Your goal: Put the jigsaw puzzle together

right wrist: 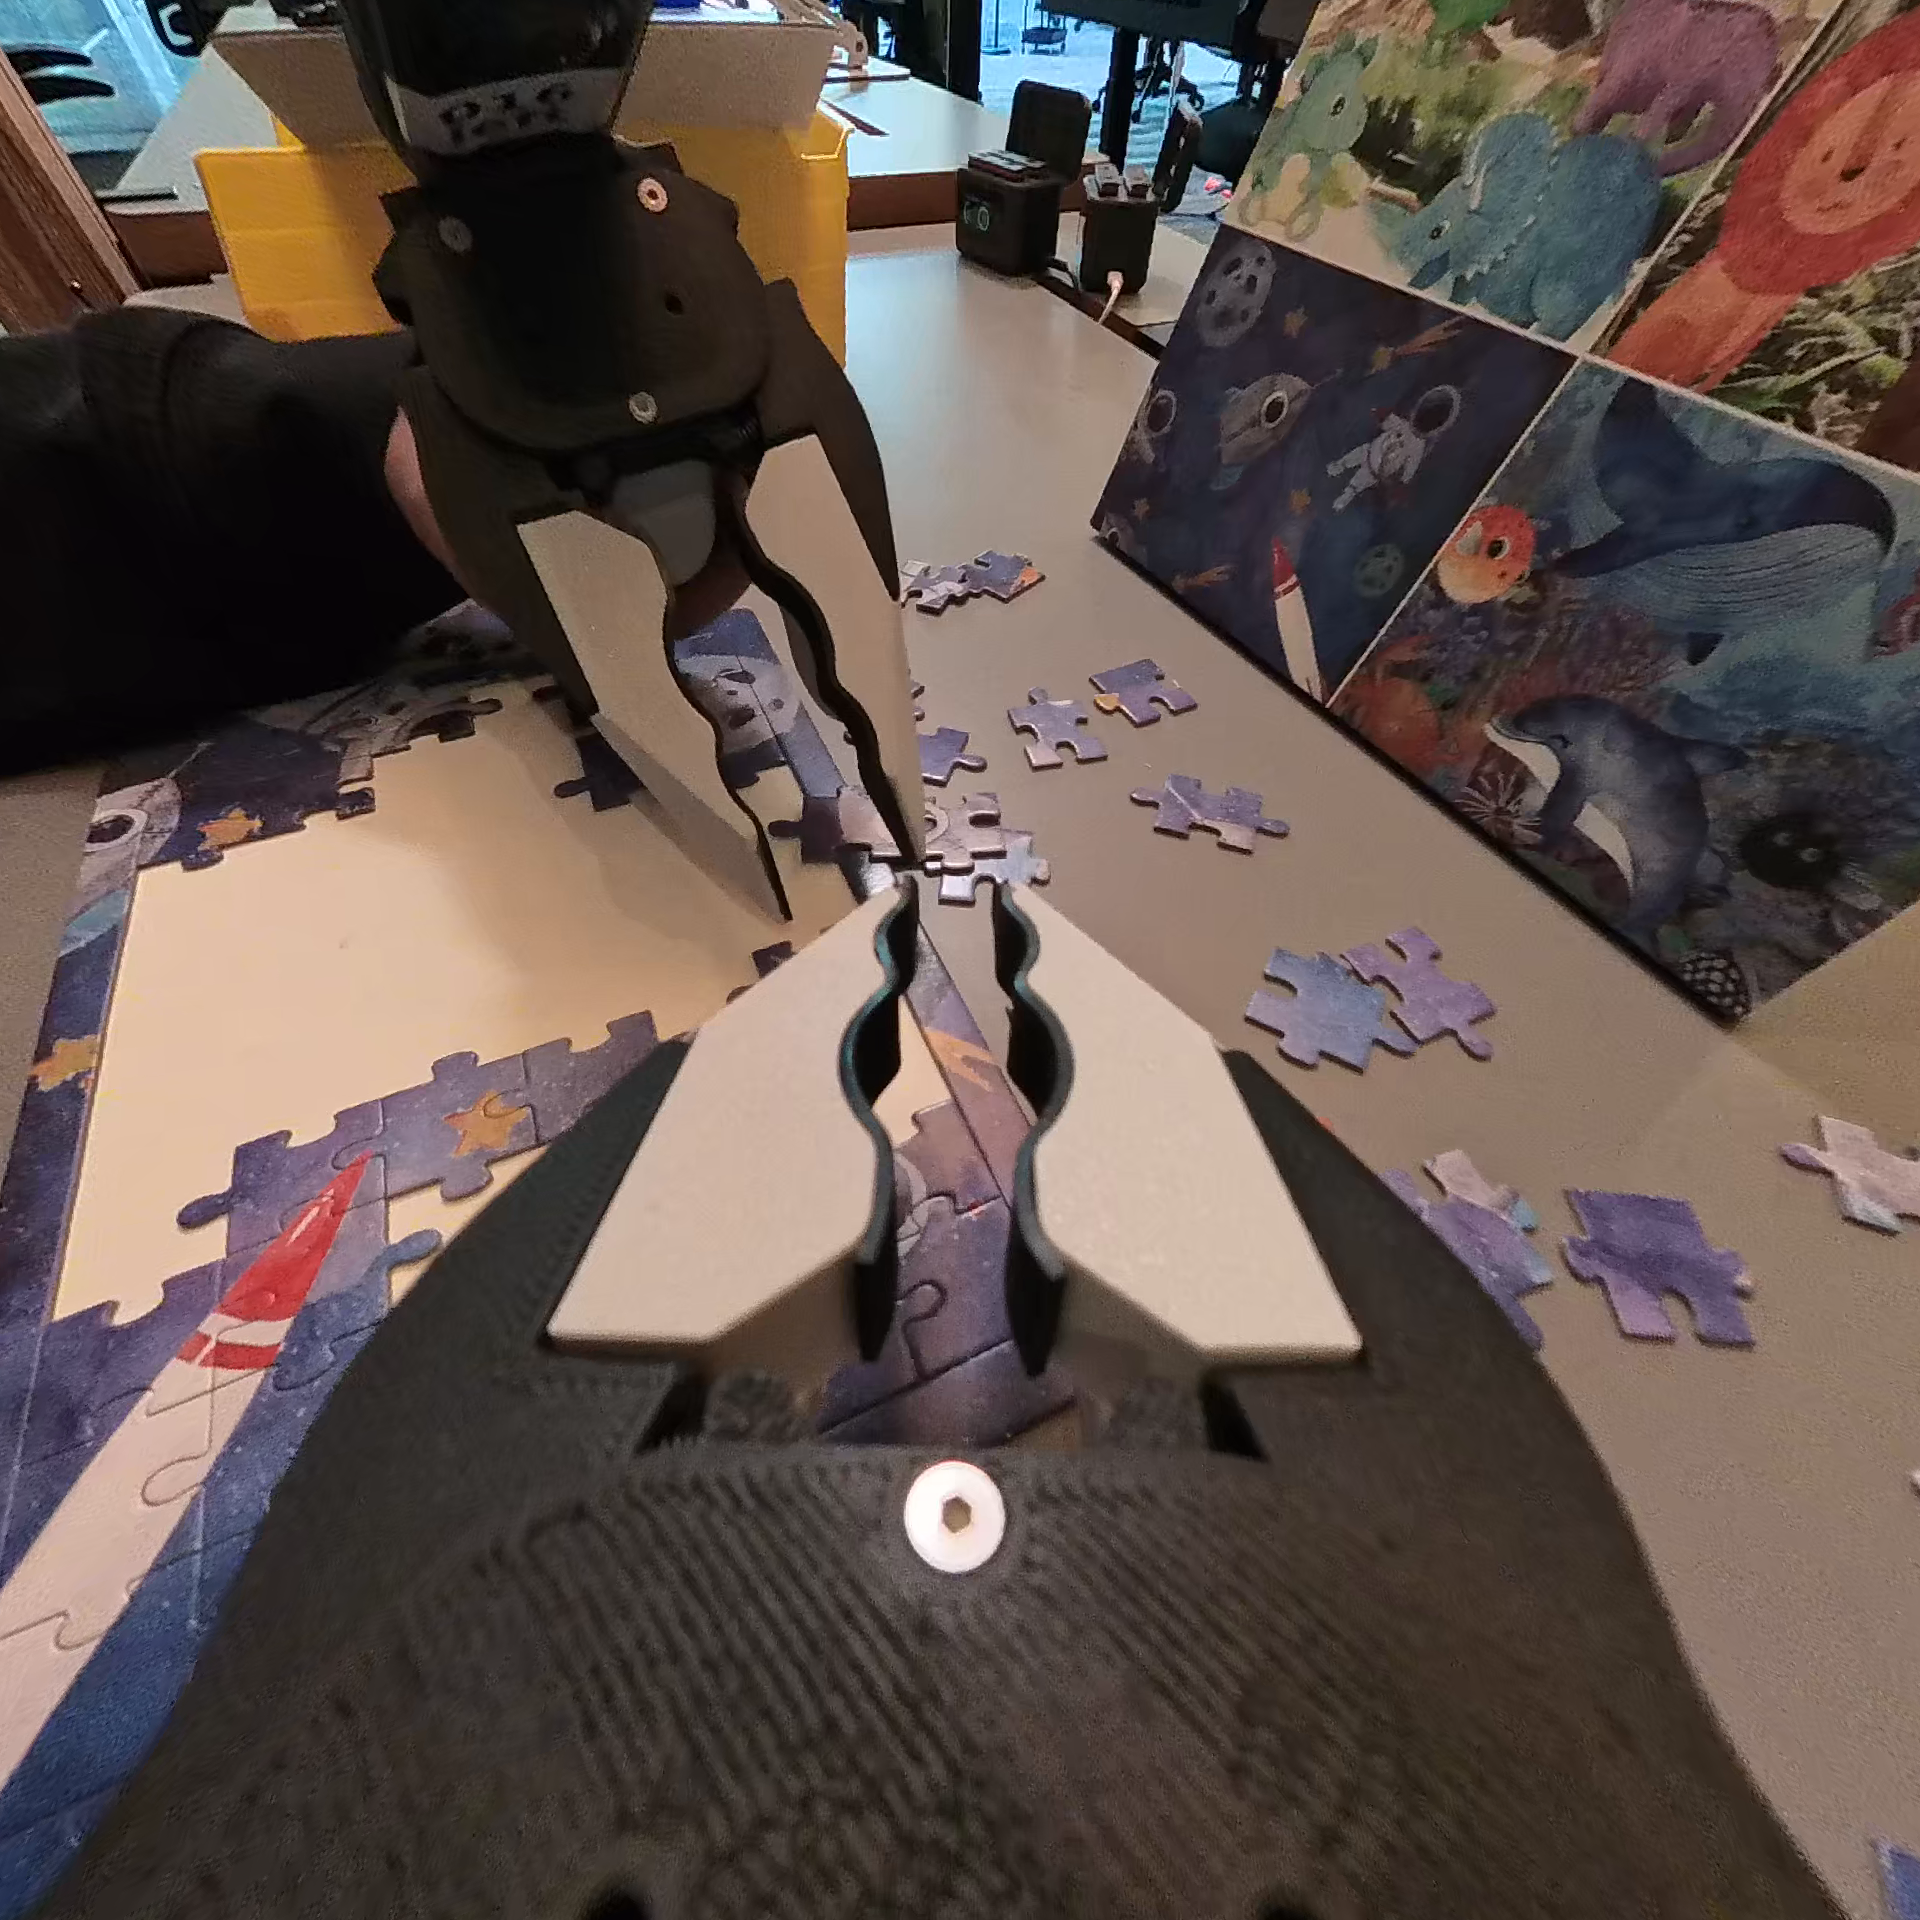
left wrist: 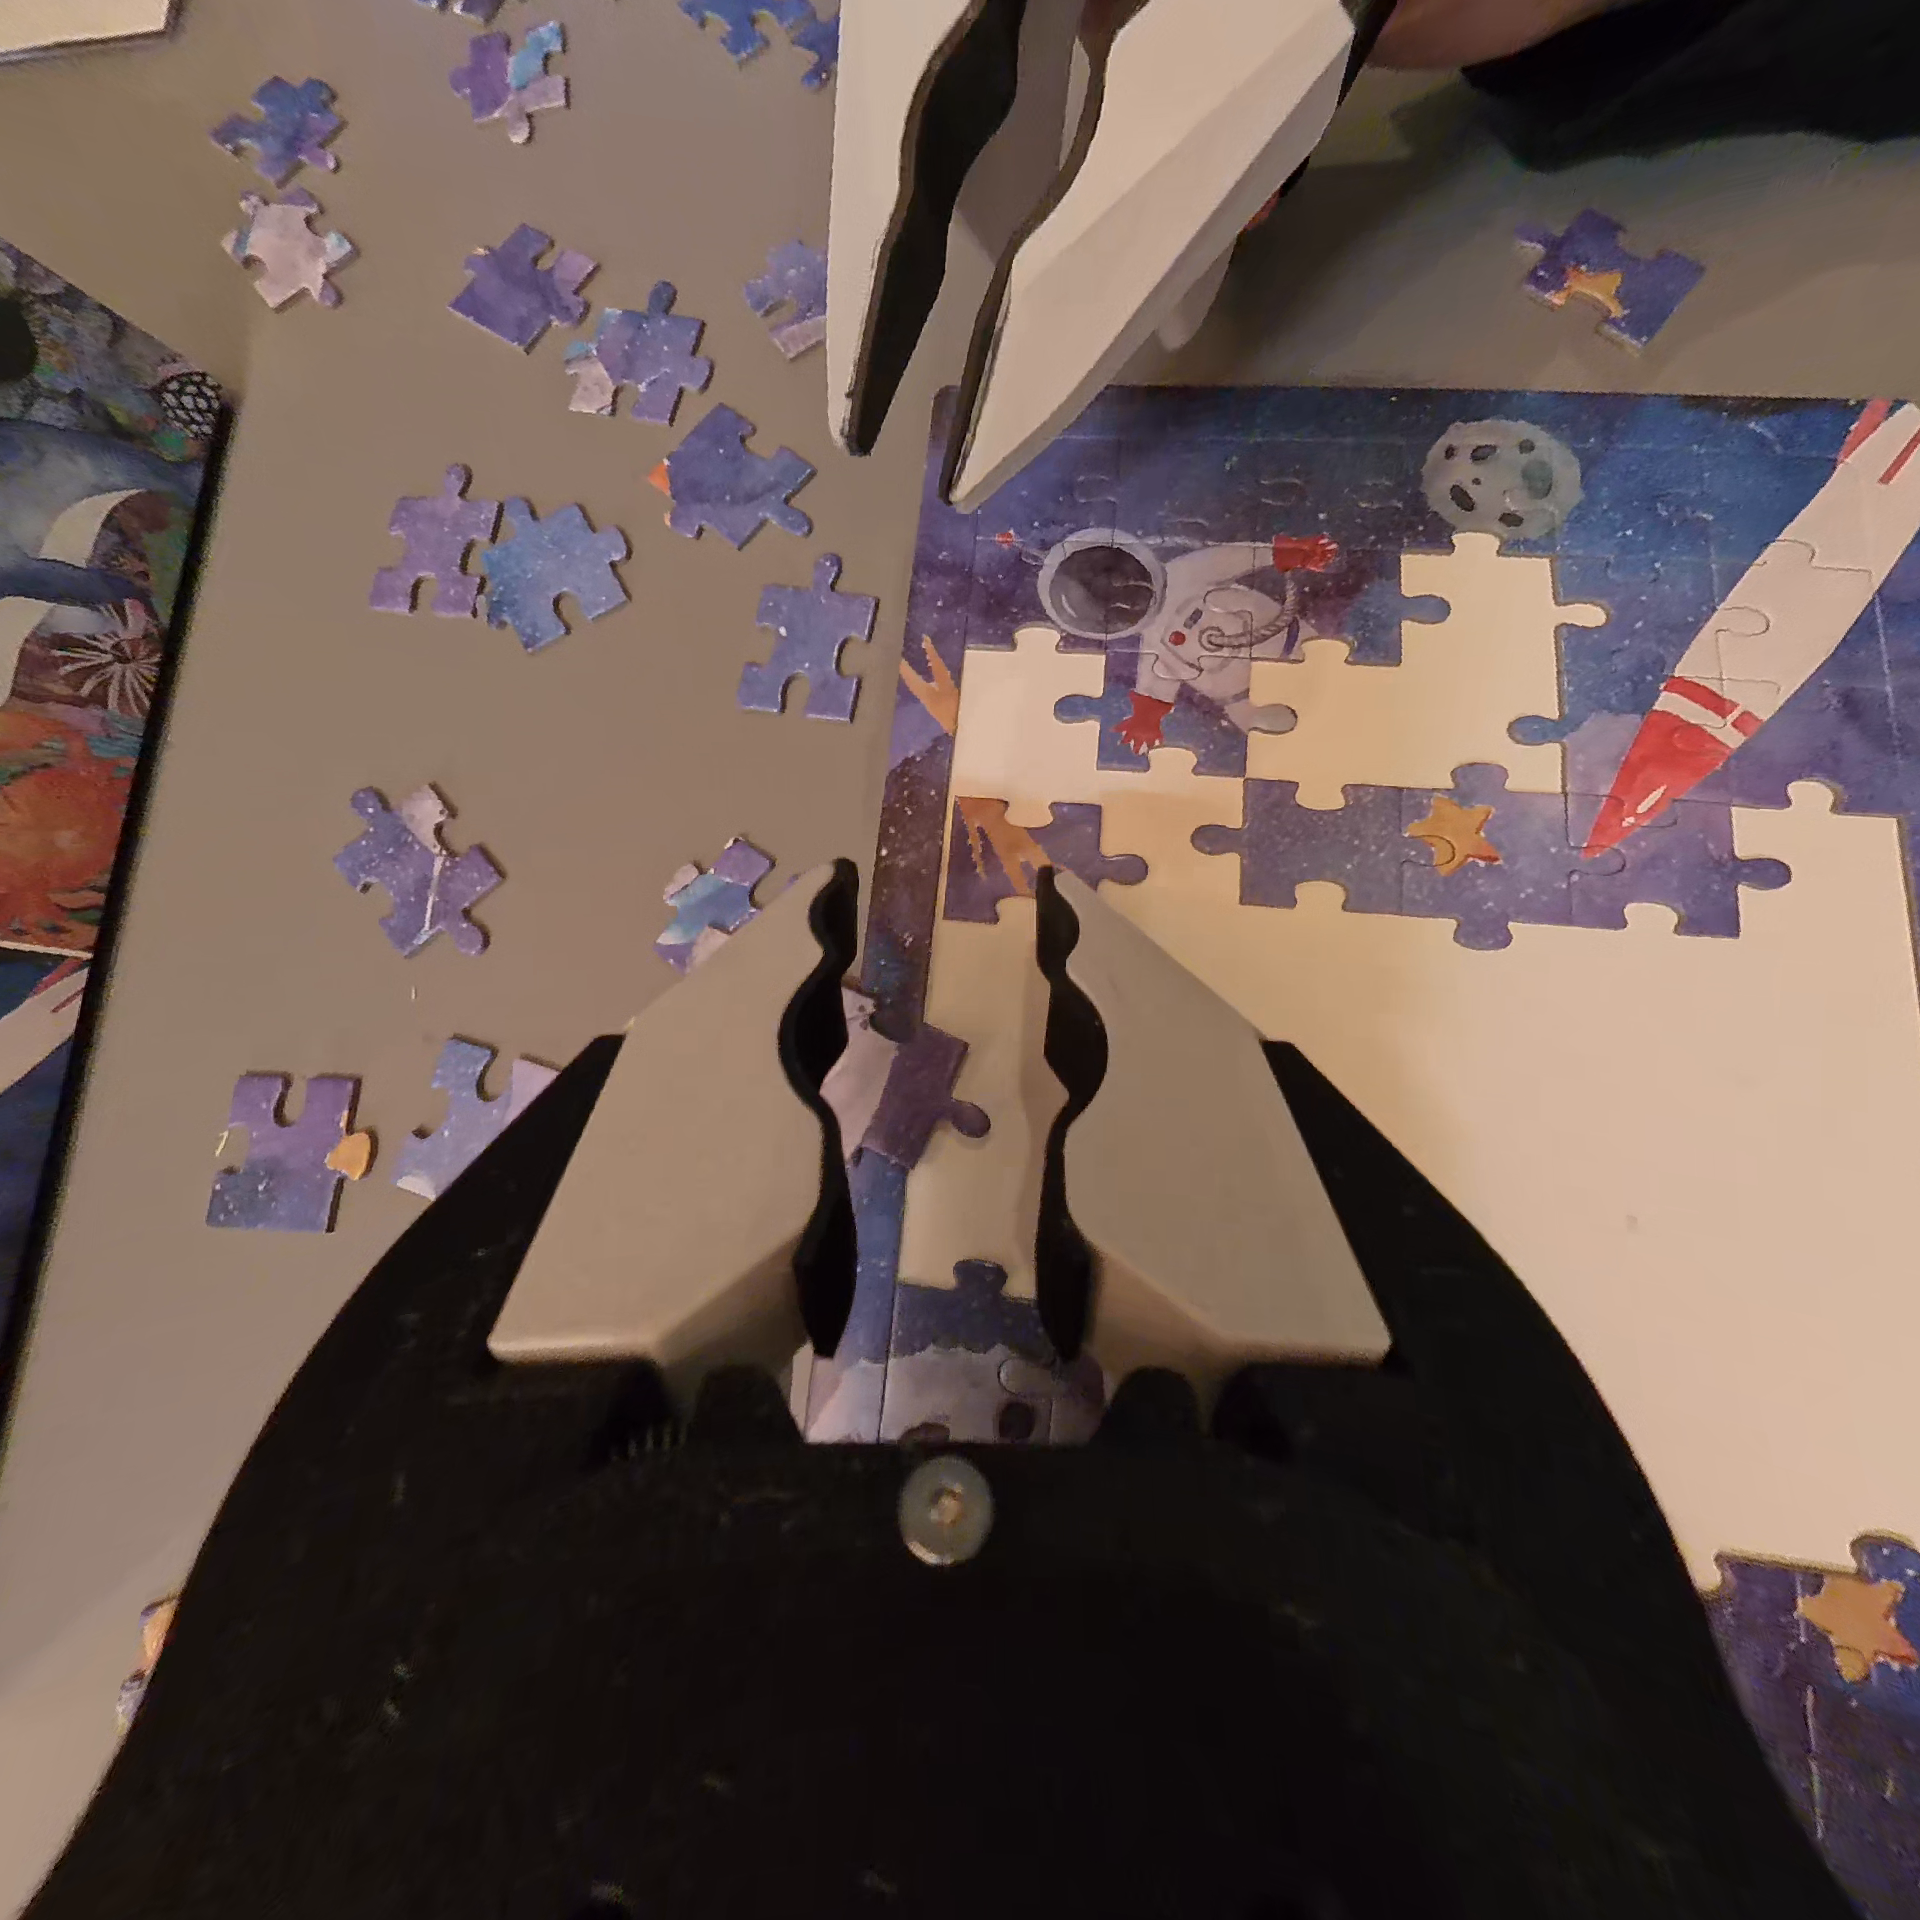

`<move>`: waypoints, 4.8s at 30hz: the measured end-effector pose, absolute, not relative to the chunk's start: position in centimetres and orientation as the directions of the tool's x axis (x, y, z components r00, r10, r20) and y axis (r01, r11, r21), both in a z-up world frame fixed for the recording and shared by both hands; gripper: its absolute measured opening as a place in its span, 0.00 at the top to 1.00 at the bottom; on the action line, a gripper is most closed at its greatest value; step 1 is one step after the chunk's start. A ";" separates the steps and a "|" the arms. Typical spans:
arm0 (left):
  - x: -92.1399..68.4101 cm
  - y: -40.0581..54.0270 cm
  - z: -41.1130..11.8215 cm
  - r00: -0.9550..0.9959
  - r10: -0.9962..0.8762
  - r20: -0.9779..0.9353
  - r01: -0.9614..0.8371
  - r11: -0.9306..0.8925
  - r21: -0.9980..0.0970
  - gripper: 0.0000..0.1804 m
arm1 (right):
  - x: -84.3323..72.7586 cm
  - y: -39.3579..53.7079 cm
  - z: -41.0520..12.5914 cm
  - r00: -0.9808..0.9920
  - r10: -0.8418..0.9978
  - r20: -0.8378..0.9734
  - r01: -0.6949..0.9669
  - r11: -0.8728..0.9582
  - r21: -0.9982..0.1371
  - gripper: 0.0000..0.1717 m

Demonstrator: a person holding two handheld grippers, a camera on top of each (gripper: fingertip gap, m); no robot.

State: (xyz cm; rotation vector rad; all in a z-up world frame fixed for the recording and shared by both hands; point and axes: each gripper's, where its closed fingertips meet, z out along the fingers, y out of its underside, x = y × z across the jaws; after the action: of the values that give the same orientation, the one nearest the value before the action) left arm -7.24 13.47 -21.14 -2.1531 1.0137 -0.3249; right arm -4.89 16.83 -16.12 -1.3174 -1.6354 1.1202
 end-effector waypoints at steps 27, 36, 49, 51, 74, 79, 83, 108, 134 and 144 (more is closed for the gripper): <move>-8.0 14.8 -18.6 0.712 -0.680 -0.177 -0.522 -0.344 -0.781 0.83 | -4.6 17.4 -14.8 -0.162 0.986 0.027 0.282 0.073 -0.957 0.94; -8.1 14.9 -18.6 0.713 -0.678 -0.178 -0.521 -0.343 -0.782 0.83 | -4.7 17.2 -14.9 -0.167 0.985 0.038 0.287 0.086 -0.954 0.93; -8.0 14.9 -18.5 0.713 -0.677 -0.181 -0.522 -0.341 -0.782 0.83 | -4.7 17.2 -15.0 -0.166 0.985 0.043 0.292 0.091 -0.952 0.94; -8.1 14.9 -18.5 0.714 -0.676 -0.182 -0.522 -0.341 -0.782 0.83 | -4.7 17.2 -15.1 -0.166 0.985 0.044 0.293 0.091 -0.952 0.94; -8.2 15.1 -18.5 0.719 -0.670 -0.183 -0.514 -0.337 -0.789 0.83 | -4.7 17.0 -14.8 -0.169 0.984 0.057 0.287 0.104 -0.952 0.94; -8.2 15.1 -18.4 0.721 -0.665 -0.194 -0.518 -0.331 -0.789 0.83 | -4.7 16.9 -14.8 -0.168 0.983 0.068 0.289 0.115 -0.950 0.94; -8.3 15.2 -18.3 0.722 -0.660 -0.207 -0.524 -0.327 -0.786 0.83 | -4.7 16.8 -14.8 -0.169 0.983 0.073 0.290 0.121 -0.949 0.94; -8.3 15.1 -16.1 0.741 -0.647 -0.181 -0.449 -0.275 -0.850 0.88 | -4.8 16.7 -14.8 -0.178 0.982 0.060 0.279 0.109 -0.954 0.94; -9.0 15.3 -15.8 0.765 -0.618 -0.182 -0.431 -0.281 -0.858 0.91 | 5.2 32.2 -19.8 0.422 0.905 -0.046 0.462 -0.259 -0.848 0.69; -8.8 15.4 -16.2 0.762 -0.623 -0.176 -0.433 -0.289 -0.853 0.91 | 6.4 33.6 -22.6 0.493 0.870 0.027 0.590 -0.311 -0.745 0.55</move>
State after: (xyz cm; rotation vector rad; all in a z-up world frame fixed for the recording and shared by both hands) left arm -8.78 15.38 -16.18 -1.9317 0.8025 -0.2312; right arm 6.40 33.55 -22.65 -2.0268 -1.1974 0.5020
